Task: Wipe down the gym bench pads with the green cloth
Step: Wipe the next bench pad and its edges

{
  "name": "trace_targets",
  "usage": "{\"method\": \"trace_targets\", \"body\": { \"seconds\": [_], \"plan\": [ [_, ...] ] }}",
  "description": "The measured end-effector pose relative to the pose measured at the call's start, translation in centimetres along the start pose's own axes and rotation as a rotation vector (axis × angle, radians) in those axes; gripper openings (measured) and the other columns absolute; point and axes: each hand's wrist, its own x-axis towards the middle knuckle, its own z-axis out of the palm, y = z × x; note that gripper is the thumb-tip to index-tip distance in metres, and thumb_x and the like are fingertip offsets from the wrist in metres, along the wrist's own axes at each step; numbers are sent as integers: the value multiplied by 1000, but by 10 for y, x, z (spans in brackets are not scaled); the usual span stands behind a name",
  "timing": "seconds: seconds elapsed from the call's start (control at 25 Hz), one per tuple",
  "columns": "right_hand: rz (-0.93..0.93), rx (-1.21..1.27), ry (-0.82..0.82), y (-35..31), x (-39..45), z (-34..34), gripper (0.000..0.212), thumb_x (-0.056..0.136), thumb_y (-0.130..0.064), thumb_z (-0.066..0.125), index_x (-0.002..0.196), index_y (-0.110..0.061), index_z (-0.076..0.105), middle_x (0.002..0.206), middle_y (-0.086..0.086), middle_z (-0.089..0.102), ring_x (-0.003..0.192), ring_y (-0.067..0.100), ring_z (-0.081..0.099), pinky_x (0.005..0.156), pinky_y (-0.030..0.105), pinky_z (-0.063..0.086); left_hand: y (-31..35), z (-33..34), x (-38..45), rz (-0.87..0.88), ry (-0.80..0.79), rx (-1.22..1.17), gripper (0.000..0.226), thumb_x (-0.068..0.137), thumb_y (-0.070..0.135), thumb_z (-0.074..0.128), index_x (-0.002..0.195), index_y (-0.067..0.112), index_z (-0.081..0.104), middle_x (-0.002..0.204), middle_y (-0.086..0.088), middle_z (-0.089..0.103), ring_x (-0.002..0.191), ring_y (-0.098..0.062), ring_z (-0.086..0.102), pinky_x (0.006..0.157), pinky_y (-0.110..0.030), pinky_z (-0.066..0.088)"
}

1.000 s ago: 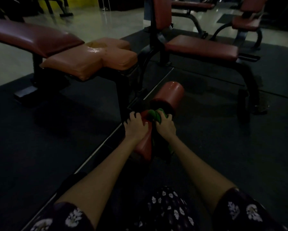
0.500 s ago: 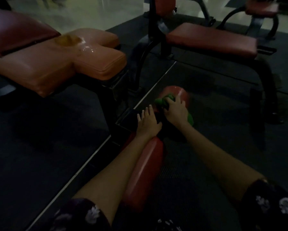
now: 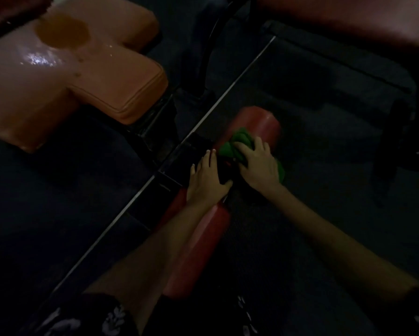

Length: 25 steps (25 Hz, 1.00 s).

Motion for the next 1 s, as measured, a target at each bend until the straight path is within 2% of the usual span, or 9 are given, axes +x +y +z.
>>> {"method": "trace_targets", "body": {
  "seconds": [0.12, 0.24, 0.4, 0.48, 0.56, 0.68, 0.76, 0.84, 1.0],
  "plan": [
    [-25, 63, -96, 23, 12, -9, 49, 88, -22, 58, 135, -26, 48, 127, 18, 38, 114, 36, 41, 81, 39, 43, 2, 0, 1, -17, -6, 12, 91, 84, 52, 56, 150, 11, 8, 158, -6, 12, 143, -20, 17, 117, -41, 8],
    [163, 61, -55, 47, 55, -16, 47, 88, -24, 59, 134, -26, 49, 136, 18, 33, 120, 37, 39, 90, 43, 44, 1, 2, 2, -28, 8, -56, 82, 89, 54, 50, 150, 13, 13, 157, -6, 15, 143, -19, 18, 117, -39, 7],
    [204, 26, 43, 7, 32, 2, 47, 87, -22, 57, 133, -25, 50, 132, 19, 40, 112, 36, 41, 77, 41, 45, -3, 0, 1, -45, 60, -307, 50, 101, 28, 33, 148, 14, 23, 155, -4, 24, 141, -17, 23, 117, -35, 8],
    [99, 123, 86, -9, -5, 12, 49, 82, -15, 61, 130, -23, 54, 127, 20, 44, 106, 37, 45, 71, 38, 46, -3, -4, 0, -22, 71, -384, 50, 101, 18, 34, 149, 14, 21, 154, -6, 26, 139, -18, 26, 117, -37, 13],
    [134, 248, 94, -3, -23, 22, 52, 80, -7, 62, 130, -20, 56, 130, 22, 42, 111, 37, 44, 79, 37, 45, -4, -5, 0, -15, 47, -371, 53, 99, 15, 38, 149, 13, 21, 153, -7, 26, 138, -21, 28, 116, -40, 18],
    [556, 611, 250, 26, -3, 29, 47, 88, -9, 57, 134, -16, 50, 130, 20, 36, 117, 32, 44, 97, 35, 42, -4, -6, 7, -94, 3, -300, 54, 97, 20, 44, 147, 13, 24, 151, -6, 28, 134, -27, 31, 112, -43, 26],
    [805, 823, 317, 32, 12, 28, 45, 94, -15, 53, 138, -17, 44, 131, 16, 36, 116, 23, 45, 94, 23, 37, 7, -10, 22, -166, 31, -299, 53, 97, 22, 46, 146, 13, 27, 146, -7, 33, 130, -29, 35, 110, -43, 28],
    [809, 827, 336, 19, 4, 32, 44, 95, -13, 51, 138, -17, 43, 131, 11, 39, 111, 14, 43, 89, 18, 35, 20, -7, 37, -194, 71, -299, 53, 97, 25, 45, 145, 11, 28, 145, -9, 35, 131, -28, 35, 112, -43, 24],
    [672, 791, 408, 3, -31, 51, 40, 94, -13, 52, 134, -17, 47, 126, 1, 42, 111, 8, 44, 93, 10, 37, 21, 12, 43, -73, 53, -209, 73, 90, 55, 27, 147, 9, 26, 151, -12, 28, 137, -28, 29, 115, -42, 17]
  ]
}}
